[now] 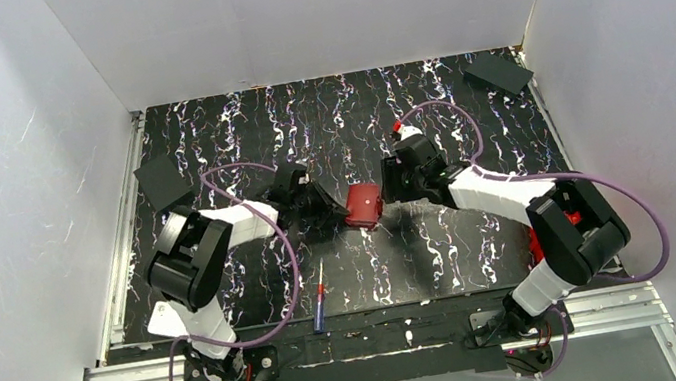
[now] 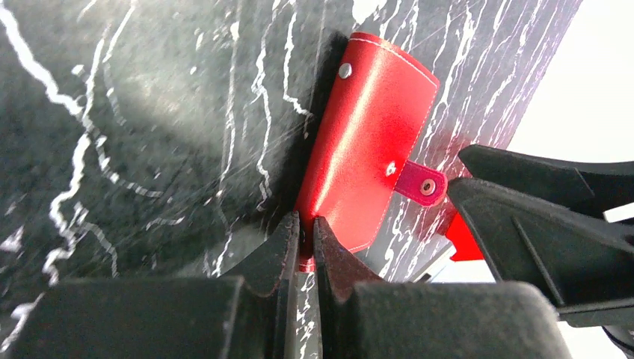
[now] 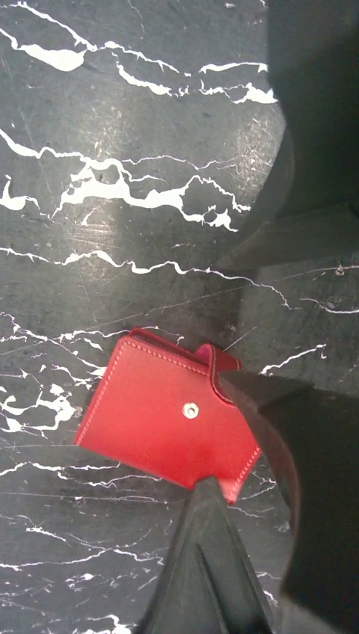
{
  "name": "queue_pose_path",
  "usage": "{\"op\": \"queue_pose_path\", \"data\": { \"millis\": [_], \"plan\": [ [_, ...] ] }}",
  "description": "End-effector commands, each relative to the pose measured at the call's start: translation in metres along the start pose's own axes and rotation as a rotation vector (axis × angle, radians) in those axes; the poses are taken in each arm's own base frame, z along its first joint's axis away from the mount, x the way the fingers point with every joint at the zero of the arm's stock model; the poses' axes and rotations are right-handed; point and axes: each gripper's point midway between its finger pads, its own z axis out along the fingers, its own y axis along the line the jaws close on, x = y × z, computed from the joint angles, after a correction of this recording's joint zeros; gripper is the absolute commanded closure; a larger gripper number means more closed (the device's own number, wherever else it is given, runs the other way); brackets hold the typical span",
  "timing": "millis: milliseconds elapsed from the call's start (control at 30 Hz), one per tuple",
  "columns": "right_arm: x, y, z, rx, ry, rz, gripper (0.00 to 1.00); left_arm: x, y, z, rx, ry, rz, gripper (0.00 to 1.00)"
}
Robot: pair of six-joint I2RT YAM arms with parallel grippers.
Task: Put the credit cards into the card holder
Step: Open the card holder at the center of the board.
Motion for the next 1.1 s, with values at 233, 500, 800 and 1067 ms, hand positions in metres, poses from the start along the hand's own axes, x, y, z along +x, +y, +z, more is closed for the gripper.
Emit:
{"op": "queue_pose_path", "data": {
  "millis": [233, 500, 800, 1067],
  "plan": [
    [-0.022, 0.010, 0.008, 0.083, 0.040, 0.039, 0.23, -0.012, -0.032, 0.021, 0.034, 0.042, -0.021, 1.00],
    [-0.014, -0.024, 0.014, 0.197, -0.010, 0.040, 0.59, -0.009, -0.029, 0.022, 0.029, 0.049, -0.011, 1.00],
    [-0.036, -0.008, -0.017, 0.083, -0.064, -0.030, 0.99, -0.008, -0.021, 0.001, -0.042, 0.072, 0.212, 0.56],
    [-0.055, 0.040, -0.038, -0.204, -0.070, 0.023, 0.99, -0.003, -0.035, -0.035, -0.029, 0.118, 0.391, 0.33]
  ]
}}
